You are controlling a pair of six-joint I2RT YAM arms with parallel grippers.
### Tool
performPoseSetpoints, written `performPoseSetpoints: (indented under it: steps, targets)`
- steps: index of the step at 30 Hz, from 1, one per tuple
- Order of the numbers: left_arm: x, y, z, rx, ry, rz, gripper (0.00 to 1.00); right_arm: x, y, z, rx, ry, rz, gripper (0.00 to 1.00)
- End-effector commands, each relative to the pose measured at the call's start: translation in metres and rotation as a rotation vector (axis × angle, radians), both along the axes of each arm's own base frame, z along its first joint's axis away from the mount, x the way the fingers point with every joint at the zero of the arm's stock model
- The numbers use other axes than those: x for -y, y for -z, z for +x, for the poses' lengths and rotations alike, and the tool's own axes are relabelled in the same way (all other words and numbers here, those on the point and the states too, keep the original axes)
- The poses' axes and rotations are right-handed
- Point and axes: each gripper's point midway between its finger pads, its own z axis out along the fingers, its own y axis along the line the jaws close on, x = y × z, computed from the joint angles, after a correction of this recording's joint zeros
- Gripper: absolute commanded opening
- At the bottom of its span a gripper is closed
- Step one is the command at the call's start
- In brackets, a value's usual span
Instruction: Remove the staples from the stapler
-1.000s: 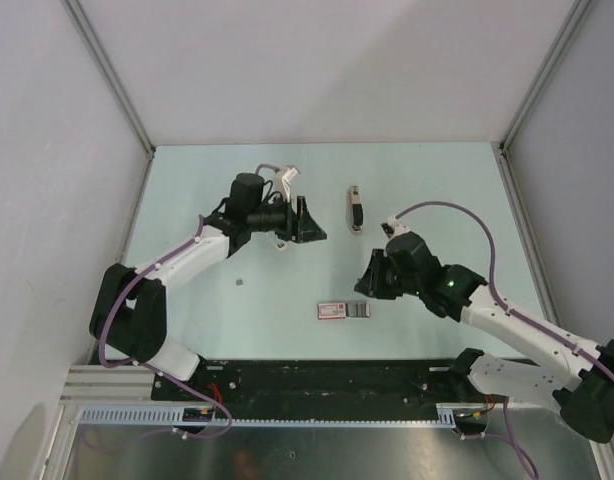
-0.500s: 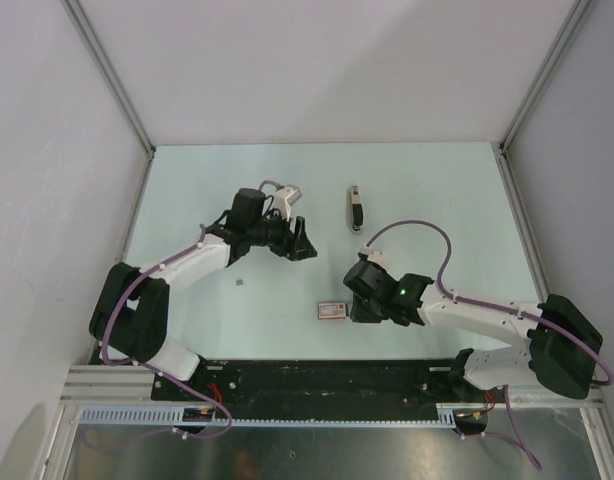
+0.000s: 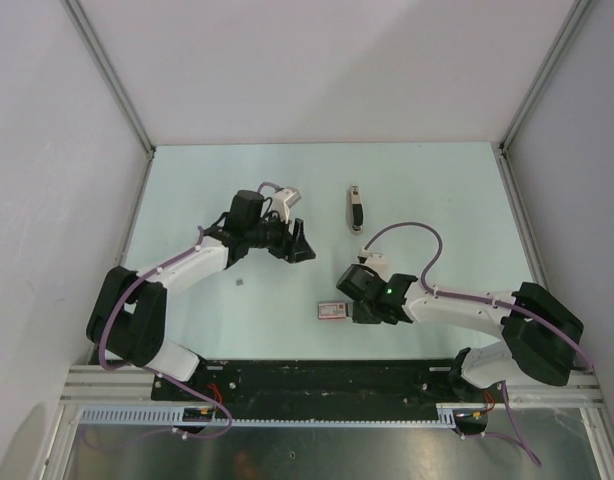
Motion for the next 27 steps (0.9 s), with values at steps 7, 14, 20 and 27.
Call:
performPoseSetpoints:
  steps: [7, 14, 20, 27]
  targets:
    - [0.004, -0.017, -0.004, 0.037, 0.036, -0.039, 0.69, -0.011, -0.012, 0.017, 0.059, 0.025, 0.024, 0.21]
    - [0.004, -0.017, -0.004, 0.036, 0.038, -0.041, 0.68, -0.015, -0.010, 0.019, 0.054, 0.015, 0.031, 0.22]
    - [0.004, -0.017, -0.005, 0.035, 0.041, -0.042, 0.68, -0.016, -0.010, 0.024, 0.057, 0.012, 0.031, 0.22]
    - [0.005, -0.020, -0.006, 0.040, 0.044, -0.049, 0.68, -0.013, -0.010, 0.026, 0.054, 0.020, 0.019, 0.23]
